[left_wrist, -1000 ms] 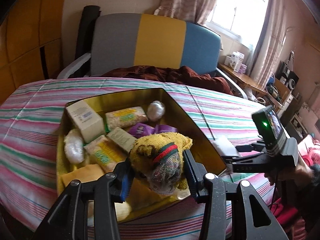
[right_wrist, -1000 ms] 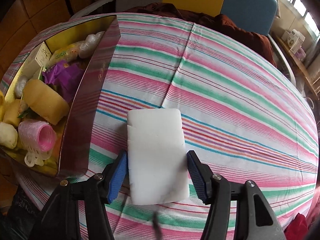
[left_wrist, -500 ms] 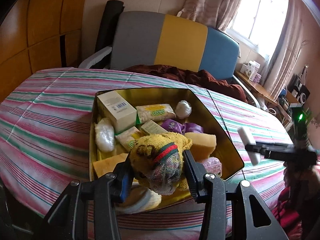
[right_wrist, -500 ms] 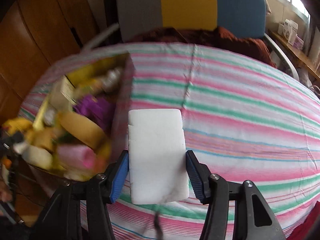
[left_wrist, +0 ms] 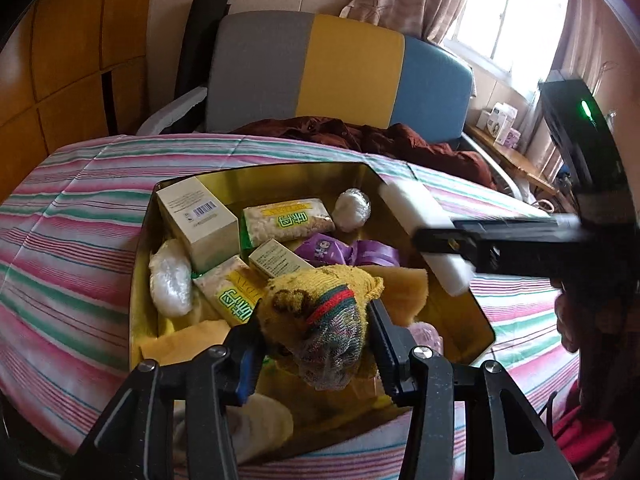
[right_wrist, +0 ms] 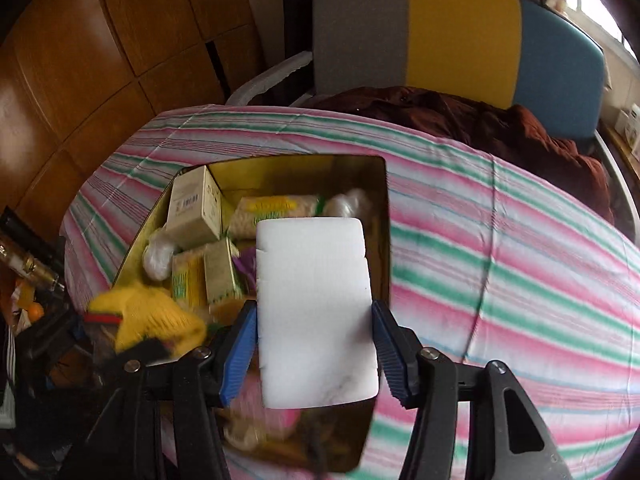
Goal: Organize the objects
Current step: 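Carry the glove and foam block into the gold tray, opening both grippers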
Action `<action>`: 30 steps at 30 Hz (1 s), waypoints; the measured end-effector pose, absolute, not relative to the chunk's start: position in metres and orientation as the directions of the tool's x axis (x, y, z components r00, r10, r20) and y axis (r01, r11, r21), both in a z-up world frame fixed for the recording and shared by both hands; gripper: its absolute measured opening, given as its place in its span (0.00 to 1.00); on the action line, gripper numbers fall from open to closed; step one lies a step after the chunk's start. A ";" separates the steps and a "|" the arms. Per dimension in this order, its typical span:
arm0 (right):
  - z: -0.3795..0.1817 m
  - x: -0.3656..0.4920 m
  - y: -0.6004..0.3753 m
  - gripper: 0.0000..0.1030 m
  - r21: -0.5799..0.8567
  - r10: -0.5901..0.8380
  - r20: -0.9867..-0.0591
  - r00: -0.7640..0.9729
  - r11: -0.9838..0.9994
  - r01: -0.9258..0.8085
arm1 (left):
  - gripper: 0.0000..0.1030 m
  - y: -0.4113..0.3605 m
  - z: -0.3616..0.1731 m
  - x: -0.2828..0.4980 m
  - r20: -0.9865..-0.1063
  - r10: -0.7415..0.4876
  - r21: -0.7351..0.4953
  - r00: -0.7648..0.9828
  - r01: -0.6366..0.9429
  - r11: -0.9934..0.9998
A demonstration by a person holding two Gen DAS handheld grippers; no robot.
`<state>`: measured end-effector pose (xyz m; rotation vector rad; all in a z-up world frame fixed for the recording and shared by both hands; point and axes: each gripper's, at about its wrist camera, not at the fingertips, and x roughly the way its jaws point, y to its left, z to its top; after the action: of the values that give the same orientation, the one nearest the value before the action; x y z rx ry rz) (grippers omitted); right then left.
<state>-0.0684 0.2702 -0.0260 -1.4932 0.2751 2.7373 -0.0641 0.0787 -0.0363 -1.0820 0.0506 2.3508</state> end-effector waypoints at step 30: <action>-0.030 -0.072 0.266 0.58 0.221 -0.127 -0.788 -0.602 -0.972 -0.084 | 0.62 0.042 -0.044 -0.047 -0.714 0.415 -0.140 -0.564 -0.465 -0.874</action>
<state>-0.0725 0.2656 -0.0304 -1.4113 0.3741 2.8094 -0.0467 0.0423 -0.0435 -1.0755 0.0869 2.4074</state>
